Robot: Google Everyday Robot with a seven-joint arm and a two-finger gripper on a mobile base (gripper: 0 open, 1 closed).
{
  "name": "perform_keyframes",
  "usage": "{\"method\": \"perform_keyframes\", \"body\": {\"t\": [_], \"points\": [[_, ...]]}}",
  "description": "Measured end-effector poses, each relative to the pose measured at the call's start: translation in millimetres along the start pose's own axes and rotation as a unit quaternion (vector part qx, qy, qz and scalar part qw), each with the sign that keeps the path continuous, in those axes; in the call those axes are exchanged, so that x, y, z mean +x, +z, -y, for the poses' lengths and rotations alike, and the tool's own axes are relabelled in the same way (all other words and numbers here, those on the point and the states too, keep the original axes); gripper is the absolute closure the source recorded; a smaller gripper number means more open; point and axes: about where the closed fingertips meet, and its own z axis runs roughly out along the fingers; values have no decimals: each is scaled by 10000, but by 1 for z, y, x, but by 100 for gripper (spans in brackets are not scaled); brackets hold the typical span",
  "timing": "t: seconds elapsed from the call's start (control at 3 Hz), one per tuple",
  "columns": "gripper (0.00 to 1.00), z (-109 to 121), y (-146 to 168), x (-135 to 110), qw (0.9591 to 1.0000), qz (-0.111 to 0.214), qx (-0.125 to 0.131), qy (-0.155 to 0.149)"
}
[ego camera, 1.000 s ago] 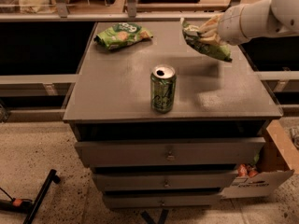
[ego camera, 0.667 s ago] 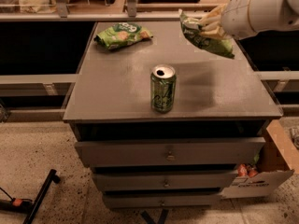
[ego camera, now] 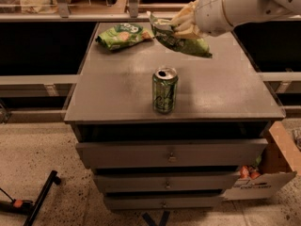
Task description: Move green jalapeno chip bag near green can
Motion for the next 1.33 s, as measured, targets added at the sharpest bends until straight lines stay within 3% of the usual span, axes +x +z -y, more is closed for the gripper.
{"method": "perform_keyframes", "body": {"t": [0.67, 1.33], "points": [[100, -2, 57, -42, 9973, 271, -533, -415], [100, -16, 80, -51, 9945, 440, -802, -514]]}}
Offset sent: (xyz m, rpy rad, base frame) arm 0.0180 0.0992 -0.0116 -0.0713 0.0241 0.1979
